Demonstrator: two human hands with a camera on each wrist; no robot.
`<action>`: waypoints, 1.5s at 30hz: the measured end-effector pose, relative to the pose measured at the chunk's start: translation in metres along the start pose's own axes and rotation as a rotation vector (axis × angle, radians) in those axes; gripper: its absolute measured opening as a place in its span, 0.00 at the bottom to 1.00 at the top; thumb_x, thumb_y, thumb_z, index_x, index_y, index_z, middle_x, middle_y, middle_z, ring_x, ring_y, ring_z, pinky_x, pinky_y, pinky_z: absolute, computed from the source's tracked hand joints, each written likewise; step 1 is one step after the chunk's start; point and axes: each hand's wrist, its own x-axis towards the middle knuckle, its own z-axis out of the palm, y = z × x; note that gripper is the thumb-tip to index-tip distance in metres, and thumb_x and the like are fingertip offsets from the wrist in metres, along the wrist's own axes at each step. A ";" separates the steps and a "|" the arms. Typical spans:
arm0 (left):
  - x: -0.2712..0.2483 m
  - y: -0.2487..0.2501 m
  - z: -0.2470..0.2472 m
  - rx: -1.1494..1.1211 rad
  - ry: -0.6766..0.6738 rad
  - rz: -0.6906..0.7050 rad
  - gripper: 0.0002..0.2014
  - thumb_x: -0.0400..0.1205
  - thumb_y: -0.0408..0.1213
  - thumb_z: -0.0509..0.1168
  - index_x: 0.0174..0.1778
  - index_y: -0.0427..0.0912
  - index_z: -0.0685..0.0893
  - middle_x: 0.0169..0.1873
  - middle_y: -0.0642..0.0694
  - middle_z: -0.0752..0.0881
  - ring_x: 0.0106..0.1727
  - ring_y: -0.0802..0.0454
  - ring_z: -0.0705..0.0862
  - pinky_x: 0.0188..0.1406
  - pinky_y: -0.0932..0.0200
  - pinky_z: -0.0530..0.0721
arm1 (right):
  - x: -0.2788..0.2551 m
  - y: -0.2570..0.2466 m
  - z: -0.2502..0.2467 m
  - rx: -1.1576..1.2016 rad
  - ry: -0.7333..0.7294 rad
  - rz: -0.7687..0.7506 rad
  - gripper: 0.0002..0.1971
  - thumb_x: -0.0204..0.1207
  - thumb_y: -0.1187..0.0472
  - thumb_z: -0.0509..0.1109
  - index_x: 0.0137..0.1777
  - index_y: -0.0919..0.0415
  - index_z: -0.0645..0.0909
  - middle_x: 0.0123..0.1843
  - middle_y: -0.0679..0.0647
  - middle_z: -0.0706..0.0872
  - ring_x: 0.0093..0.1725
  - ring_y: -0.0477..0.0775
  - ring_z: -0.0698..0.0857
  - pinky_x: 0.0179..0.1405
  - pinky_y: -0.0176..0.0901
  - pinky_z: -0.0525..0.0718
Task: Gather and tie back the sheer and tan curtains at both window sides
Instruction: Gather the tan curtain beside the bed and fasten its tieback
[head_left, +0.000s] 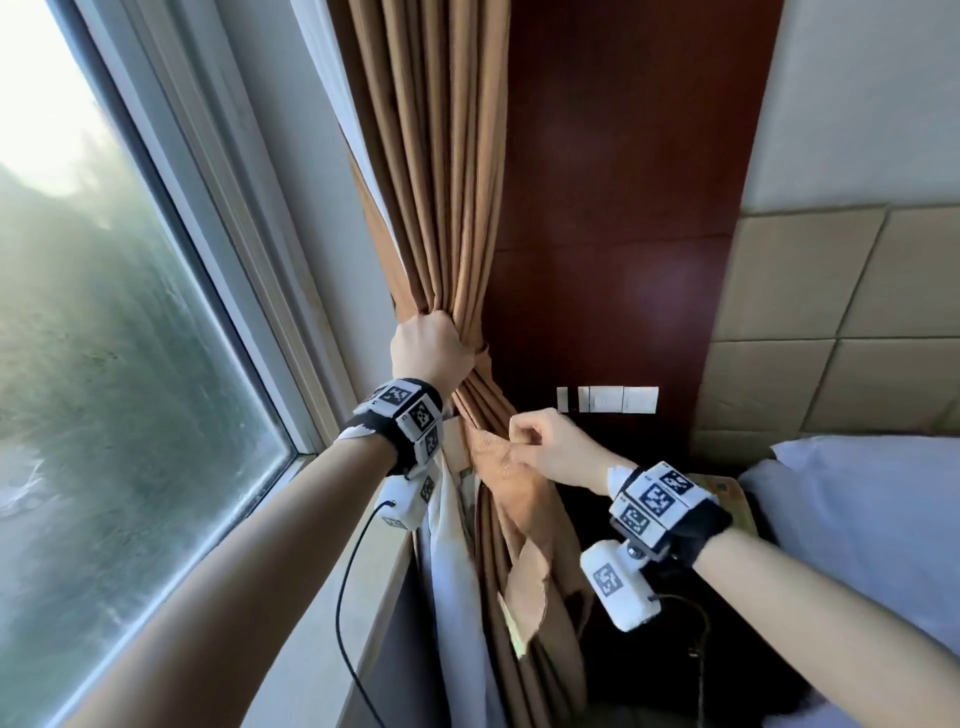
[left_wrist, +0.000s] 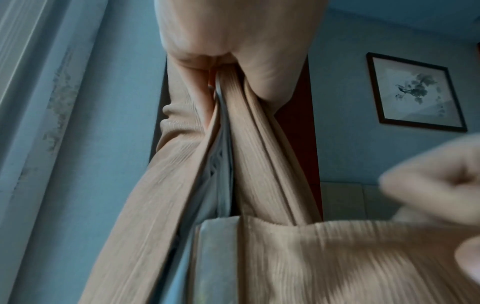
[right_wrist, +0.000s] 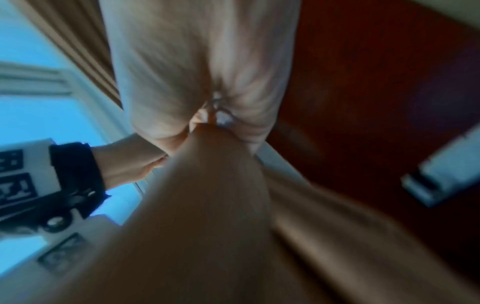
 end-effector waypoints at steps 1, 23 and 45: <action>0.001 -0.001 -0.001 -0.001 -0.006 0.014 0.23 0.77 0.51 0.70 0.51 0.31 0.84 0.47 0.35 0.85 0.50 0.34 0.84 0.48 0.46 0.85 | 0.000 0.000 -0.013 -0.057 -0.012 -0.032 0.17 0.69 0.66 0.65 0.24 0.52 0.64 0.24 0.43 0.67 0.29 0.43 0.67 0.35 0.42 0.68; 0.017 -0.014 0.019 0.052 0.020 0.117 0.14 0.79 0.44 0.66 0.45 0.35 0.84 0.37 0.43 0.77 0.40 0.42 0.79 0.39 0.54 0.78 | 0.121 0.015 -0.110 -0.908 0.238 0.080 0.11 0.76 0.53 0.67 0.53 0.44 0.89 0.50 0.54 0.91 0.53 0.61 0.87 0.52 0.47 0.81; 0.039 -0.007 0.040 -0.233 -0.062 0.134 0.21 0.70 0.57 0.67 0.44 0.43 0.88 0.36 0.47 0.89 0.42 0.51 0.86 0.47 0.53 0.84 | 0.180 0.012 -0.070 0.844 -0.553 0.063 0.34 0.41 0.61 0.89 0.51 0.60 0.83 0.39 0.53 0.92 0.39 0.49 0.91 0.35 0.40 0.88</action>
